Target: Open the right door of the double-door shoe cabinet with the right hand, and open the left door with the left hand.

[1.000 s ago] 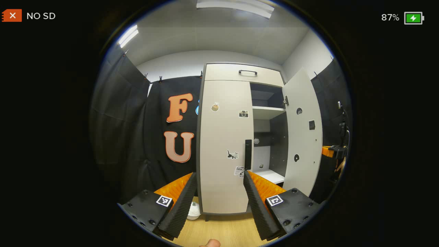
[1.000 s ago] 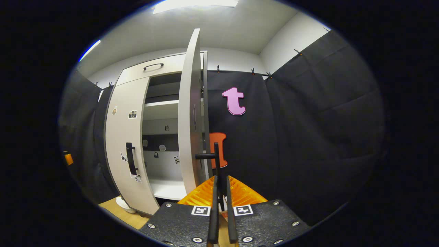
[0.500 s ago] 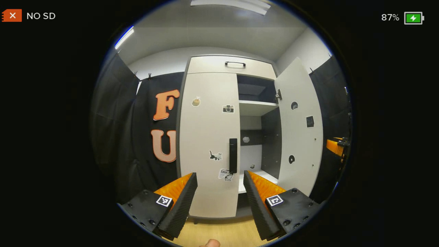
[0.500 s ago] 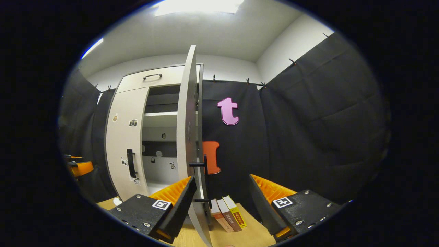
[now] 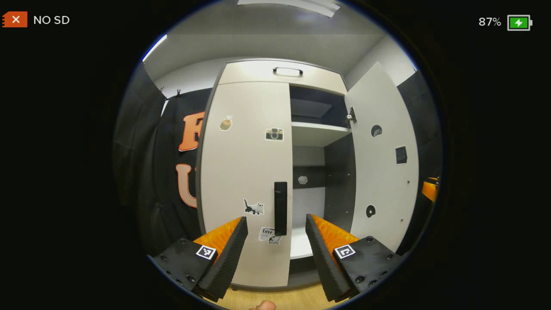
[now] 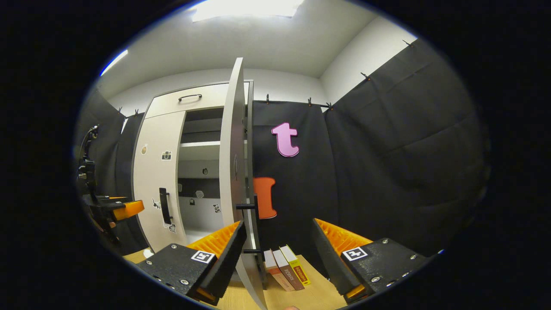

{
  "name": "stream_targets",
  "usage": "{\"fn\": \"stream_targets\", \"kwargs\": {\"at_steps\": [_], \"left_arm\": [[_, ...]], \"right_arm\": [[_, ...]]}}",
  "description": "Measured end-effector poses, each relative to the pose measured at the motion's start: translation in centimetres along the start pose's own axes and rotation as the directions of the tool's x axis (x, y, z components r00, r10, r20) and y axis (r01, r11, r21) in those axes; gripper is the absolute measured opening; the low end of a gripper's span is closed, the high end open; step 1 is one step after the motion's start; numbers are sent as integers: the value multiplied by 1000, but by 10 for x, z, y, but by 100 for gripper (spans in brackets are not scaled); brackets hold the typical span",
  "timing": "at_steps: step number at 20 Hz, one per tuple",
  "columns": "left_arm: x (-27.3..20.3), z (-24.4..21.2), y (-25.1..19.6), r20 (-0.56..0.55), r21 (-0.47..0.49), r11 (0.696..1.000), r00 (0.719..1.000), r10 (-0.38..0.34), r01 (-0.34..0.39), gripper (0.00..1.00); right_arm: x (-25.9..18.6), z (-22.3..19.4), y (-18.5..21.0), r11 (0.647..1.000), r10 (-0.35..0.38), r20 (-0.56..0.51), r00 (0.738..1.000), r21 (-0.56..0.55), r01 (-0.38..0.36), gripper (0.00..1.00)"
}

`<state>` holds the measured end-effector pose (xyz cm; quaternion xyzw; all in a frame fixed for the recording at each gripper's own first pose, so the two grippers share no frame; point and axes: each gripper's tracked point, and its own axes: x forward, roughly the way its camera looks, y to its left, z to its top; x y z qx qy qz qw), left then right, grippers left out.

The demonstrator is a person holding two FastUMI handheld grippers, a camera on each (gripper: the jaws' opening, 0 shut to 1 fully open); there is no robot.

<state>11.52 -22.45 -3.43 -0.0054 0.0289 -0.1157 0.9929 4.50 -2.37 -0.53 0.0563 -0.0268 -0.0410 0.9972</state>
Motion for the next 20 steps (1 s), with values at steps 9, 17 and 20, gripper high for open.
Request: {"fn": "stream_targets", "kwargs": {"at_steps": [9,17,20], "left_arm": [[70,-9,-5,3,48,998,1000,27,-27,81],[107,-30,2,-37,59,997,998,59,-57,81],[114,-37,6,-52,59,996,996,73,-70,81]], "right_arm": [[5,-4,-10,999,-35,25,999,16,34,92],[4,-2,-12,999,-37,51,998,17,36,92],[6,-6,-9,1000,-27,37,999,3,27,92]]}}
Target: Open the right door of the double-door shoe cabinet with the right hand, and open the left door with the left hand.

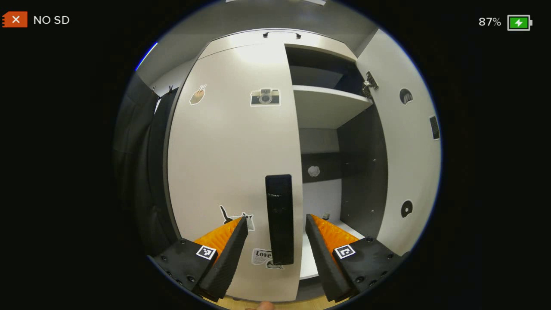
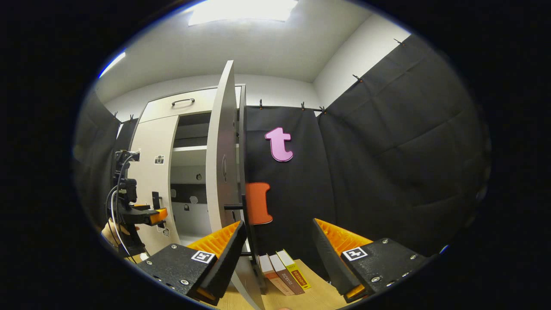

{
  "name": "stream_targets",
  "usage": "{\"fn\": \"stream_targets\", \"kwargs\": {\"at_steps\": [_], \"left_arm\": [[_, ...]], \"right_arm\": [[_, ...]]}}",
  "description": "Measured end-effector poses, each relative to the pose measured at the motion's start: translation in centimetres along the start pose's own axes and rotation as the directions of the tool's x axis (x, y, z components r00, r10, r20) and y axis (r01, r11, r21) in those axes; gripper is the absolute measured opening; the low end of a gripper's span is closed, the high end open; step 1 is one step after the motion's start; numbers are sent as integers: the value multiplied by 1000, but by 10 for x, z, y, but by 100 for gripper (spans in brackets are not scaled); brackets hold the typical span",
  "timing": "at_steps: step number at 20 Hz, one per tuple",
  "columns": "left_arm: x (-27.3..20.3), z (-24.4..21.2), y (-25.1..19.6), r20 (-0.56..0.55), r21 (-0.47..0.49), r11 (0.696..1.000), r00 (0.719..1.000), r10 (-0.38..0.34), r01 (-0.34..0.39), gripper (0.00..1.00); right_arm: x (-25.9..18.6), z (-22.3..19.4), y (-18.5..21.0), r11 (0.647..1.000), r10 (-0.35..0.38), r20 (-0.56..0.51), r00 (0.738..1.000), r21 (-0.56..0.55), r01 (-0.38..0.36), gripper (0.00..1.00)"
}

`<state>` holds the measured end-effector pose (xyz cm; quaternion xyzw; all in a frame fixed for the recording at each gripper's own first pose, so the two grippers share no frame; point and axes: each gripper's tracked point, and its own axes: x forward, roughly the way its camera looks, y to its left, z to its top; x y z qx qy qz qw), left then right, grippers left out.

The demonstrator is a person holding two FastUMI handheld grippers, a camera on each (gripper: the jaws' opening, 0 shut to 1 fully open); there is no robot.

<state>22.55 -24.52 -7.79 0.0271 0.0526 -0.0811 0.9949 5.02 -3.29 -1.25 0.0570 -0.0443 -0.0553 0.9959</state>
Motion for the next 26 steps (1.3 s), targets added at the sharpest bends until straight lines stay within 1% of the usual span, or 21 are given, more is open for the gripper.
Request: {"fn": "stream_targets", "kwargs": {"at_steps": [2,4,6,7,8,10,11,13,15,17,18,19,22,23,24,26], "left_arm": [[5,-2,-2,3,-42,999,1000,-22,22,81],[9,-1,-4,9,-78,996,999,-39,39,78],[11,-2,-5,9,-87,995,999,-42,43,73],[13,-1,-5,13,-94,994,999,-46,47,63],[14,-1,-8,17,-101,993,998,-66,67,60],[14,-1,-8,22,-109,992,998,-65,67,54],[13,-2,-8,15,-97,993,997,-70,71,36],[13,-3,-10,4,-74,993,996,-88,88,31],[10,-3,-9,3,-77,993,996,-92,92,30],[11,-6,-7,1,-92,992,996,-84,83,22],[7,-4,-7,-2,-80,993,996,-86,86,18],[7,-5,-8,-1,-70,993,996,-94,94,12],[1,-5,-7,11,-95,987,992,-127,128,11],[1,-5,-6,10,-99,986,991,-136,136,13],[0,-6,-5,10,-96,985,990,-142,143,11],[-1,-6,-4,9,-91,984,988,-152,152,11]], "right_arm": [[1,-5,1,1000,9,-14,1000,-3,-9,92],[2,-8,1,1000,9,-22,1000,-2,-9,92],[3,-10,0,1000,6,-25,1000,-3,-6,92],[3,-11,0,1000,6,-25,1000,-4,-6,92],[4,-11,0,1000,6,-26,1000,-4,-6,92],[4,-13,0,1000,8,-29,1000,-5,-8,92],[4,-14,0,1000,8,-32,999,-7,-8,92],[3,-17,0,1000,7,-36,999,-7,-8,92],[2,-19,2,1000,11,-44,999,-7,-11,92],[1,-21,5,1000,18,-54,998,-6,-18,92],[1,-22,6,1000,20,-58,998,-8,-21,92],[1,-23,9,1000,24,-62,998,-11,-25,92],[0,-25,17,999,34,-74,997,-12,-35,92],[-2,-27,21,999,40,-81,996,-11,-41,92],[-3,-28,23,999,35,-84,996,-15,-36,92],[-4,-26,22,999,18,-79,997,-29,-21,92]]}}
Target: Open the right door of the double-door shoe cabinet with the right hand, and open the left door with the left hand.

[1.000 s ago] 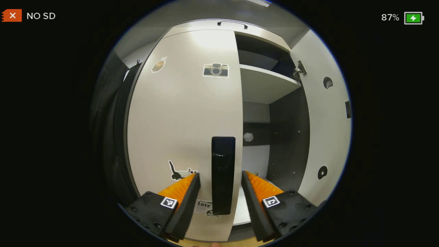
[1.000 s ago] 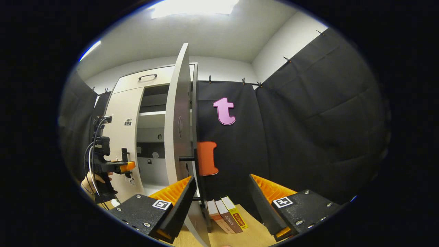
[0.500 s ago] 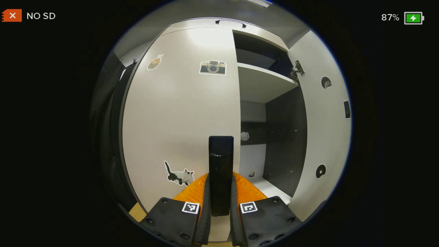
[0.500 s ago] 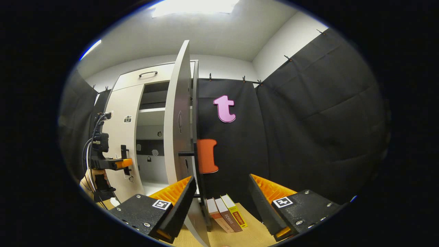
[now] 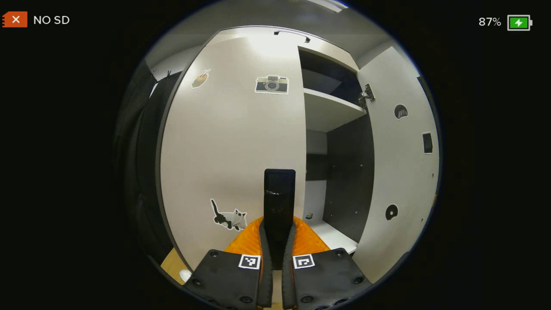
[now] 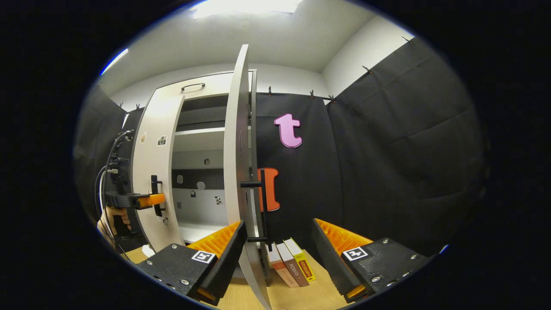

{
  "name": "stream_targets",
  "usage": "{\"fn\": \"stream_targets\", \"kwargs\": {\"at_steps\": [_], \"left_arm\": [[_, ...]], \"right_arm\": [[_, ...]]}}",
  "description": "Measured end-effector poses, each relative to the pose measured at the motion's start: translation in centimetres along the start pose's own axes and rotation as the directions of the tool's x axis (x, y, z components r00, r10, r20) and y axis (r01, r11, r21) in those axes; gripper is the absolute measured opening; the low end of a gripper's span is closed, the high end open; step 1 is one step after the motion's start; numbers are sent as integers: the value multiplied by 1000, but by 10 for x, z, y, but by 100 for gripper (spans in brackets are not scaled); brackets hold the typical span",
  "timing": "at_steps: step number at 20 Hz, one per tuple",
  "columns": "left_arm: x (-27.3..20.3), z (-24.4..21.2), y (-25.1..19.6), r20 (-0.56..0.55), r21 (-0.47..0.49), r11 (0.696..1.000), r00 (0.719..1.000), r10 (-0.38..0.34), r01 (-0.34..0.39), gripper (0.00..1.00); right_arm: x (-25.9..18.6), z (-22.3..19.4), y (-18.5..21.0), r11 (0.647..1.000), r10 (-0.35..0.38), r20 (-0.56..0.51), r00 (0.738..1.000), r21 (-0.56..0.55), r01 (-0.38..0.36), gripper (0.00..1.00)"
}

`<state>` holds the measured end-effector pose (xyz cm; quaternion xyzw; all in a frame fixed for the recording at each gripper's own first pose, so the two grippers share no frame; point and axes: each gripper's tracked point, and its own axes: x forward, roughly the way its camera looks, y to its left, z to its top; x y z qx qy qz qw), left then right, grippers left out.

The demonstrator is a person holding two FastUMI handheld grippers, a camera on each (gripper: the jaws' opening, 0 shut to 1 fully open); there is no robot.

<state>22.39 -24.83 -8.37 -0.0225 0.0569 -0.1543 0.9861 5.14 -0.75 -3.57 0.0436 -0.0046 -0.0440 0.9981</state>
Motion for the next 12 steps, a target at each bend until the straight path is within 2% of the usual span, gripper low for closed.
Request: {"fn": "stream_targets", "kwargs": {"at_steps": [12], "left_arm": [[-18,-1,7,11,-2,1000,1000,-29,29,11]], "right_arm": [[-27,19,10,999,-14,22,1000,35,13,92]]}}
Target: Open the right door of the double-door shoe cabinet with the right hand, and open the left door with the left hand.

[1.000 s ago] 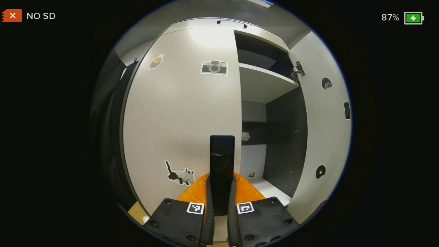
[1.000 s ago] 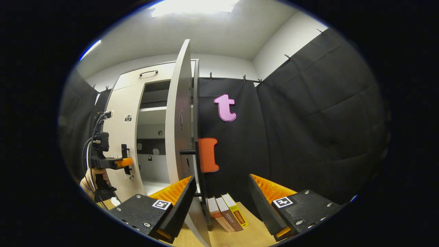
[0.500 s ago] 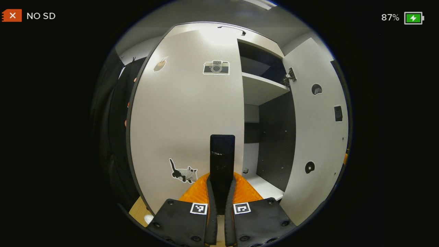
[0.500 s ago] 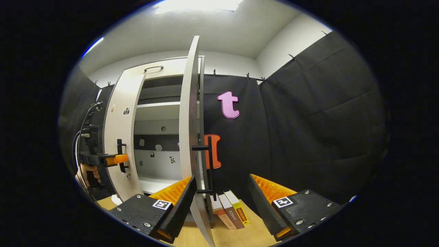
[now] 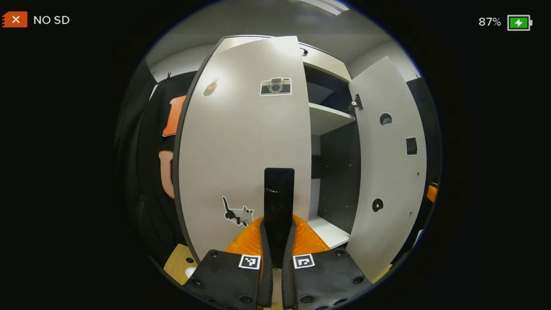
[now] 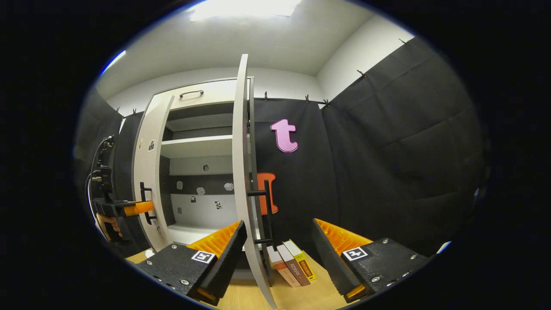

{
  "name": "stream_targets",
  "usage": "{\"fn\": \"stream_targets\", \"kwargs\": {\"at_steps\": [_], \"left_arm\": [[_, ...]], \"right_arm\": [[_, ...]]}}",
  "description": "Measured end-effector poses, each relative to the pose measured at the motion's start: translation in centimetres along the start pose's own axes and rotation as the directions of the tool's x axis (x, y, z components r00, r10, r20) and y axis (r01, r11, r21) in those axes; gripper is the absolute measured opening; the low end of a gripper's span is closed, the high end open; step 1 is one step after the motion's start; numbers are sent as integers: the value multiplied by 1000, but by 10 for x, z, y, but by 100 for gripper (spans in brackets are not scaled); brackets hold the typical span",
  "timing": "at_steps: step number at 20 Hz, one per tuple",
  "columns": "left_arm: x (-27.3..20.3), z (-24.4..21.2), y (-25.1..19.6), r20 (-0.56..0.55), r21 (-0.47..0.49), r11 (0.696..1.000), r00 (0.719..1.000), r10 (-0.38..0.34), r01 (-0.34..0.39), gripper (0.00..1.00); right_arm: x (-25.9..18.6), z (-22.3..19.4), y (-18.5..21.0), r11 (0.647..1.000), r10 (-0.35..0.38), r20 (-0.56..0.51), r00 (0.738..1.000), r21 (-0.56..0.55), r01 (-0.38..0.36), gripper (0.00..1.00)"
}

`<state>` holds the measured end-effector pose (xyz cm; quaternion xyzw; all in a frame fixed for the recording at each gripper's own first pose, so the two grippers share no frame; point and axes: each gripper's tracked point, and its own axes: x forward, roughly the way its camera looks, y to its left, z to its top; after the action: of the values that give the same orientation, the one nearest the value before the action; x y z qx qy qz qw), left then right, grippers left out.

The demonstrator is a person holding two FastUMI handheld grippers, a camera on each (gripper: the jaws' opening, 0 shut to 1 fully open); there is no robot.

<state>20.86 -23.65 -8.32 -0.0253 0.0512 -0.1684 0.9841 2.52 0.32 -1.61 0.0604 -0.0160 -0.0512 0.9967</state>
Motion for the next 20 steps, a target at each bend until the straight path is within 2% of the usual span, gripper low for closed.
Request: {"fn": "stream_targets", "kwargs": {"at_steps": [13,20], "left_arm": [[-20,3,13,22,-3,1000,1000,-5,5,11],[-27,5,27,30,-12,1000,999,29,-28,11]], "right_arm": [[-16,0,59,996,93,0,996,-7,-93,92],[-18,-1,86,990,139,-2,990,-9,-139,92]]}}
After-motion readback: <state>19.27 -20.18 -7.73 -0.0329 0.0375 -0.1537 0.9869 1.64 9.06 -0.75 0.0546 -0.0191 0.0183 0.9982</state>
